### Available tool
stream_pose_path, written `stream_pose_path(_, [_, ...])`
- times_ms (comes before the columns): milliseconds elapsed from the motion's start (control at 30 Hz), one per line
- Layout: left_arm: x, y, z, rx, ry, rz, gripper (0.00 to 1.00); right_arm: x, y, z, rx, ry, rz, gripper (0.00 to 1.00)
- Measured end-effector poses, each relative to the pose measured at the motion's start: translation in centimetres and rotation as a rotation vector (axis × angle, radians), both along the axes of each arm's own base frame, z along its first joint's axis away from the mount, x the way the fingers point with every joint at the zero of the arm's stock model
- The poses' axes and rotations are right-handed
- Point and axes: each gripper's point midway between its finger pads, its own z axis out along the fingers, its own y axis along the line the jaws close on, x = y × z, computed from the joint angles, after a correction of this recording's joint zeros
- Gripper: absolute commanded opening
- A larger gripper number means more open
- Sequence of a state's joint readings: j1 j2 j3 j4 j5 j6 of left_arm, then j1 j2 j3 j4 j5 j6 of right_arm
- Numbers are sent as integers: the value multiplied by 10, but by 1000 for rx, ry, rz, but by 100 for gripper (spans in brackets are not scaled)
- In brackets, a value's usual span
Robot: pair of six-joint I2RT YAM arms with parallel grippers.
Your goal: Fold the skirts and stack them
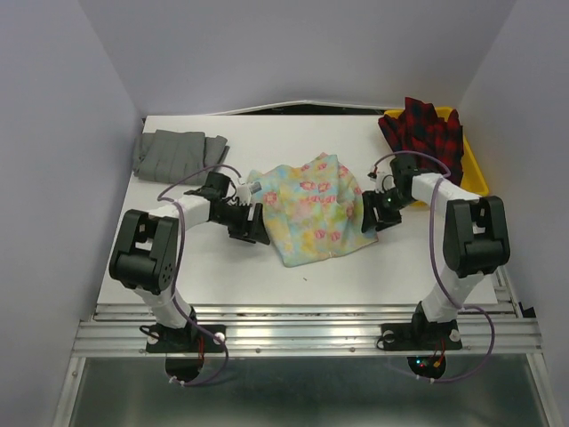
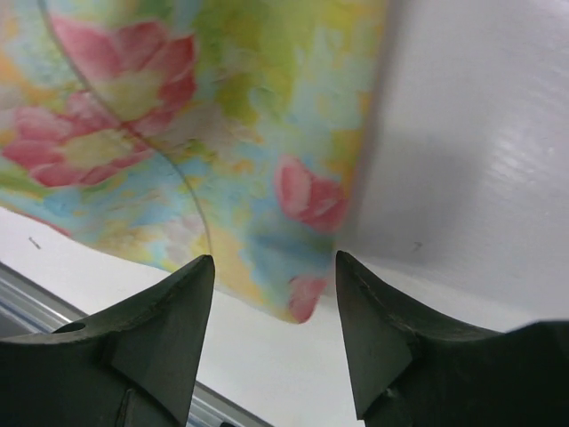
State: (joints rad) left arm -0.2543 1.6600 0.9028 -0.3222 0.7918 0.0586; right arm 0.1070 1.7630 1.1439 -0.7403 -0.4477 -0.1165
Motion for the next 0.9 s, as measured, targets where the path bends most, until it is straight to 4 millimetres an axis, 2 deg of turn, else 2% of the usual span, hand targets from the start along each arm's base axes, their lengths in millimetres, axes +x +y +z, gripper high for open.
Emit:
stream_pose_path(100, [7,-11,-4,-25,18,26,65,6,-8,-7,-12,-4,-11,58])
stream_pose_path(167, [10,-16,-12,-35,58,40,63,5,-8,-12,-8,7,-9,59])
stream_pose_path(233, [22,-25,-13,-57,86,50,53,5,-5,-13,9,12,-2,59])
stream_pose_path(267, [31,-27,-14,-55,77,58,50,5,-4,-13,15,13,-1,55])
stream_pose_path(300, [38,-28,-14,-49,59,61,38,5,-3,-13,22,13,3,50])
stream_pose_path(333, [45,-29,-15,-45,43,68,31,5,-2,-12,24,12,5,42])
stream_pose_path(367, [54,-30,-15,-37,25,80,21,5,-2,-13,28,11,10,23])
stream_pose_path(400, [56,-29,-17,-33,18,84,15,5,-1,-14,30,12,12,15])
stream_pose_path(433, [59,-29,-16,-29,13,90,5,5,1,-15,42,13,16,8])
stream_pose_path(467, [62,-30,-15,-27,8,96,0,5,2,-16,52,16,23,2])
stream_pose_path(500, [64,-30,-12,-28,3,96,0,3,4,-16,65,23,25,1])
stream_pose_path(533, [67,-31,-9,-30,-4,96,3,2,7,-15,87,31,30,1])
stream_pose_path(567, [71,-31,-5,-27,-19,88,10,-1,11,-12,112,43,37,1])
stream_pose_path(600, [74,-32,-2,-27,-31,81,25,-3,15,-8,138,54,43,1])
stream_pose_path(667, [78,-29,3,-7,-87,48,36,-4,20,1,173,61,49,1])
stream_pose_path(700, [76,-22,6,33,-125,25,45,-3,24,9,199,56,54,1])
stream_pose_path(800, [72,-4,21,132,-266,-59,51,-3,30,27,239,34,64,1])
stream_pose_path(900, [70,18,47,263,-499,-193,66,-7,34,44,277,18,73,1])
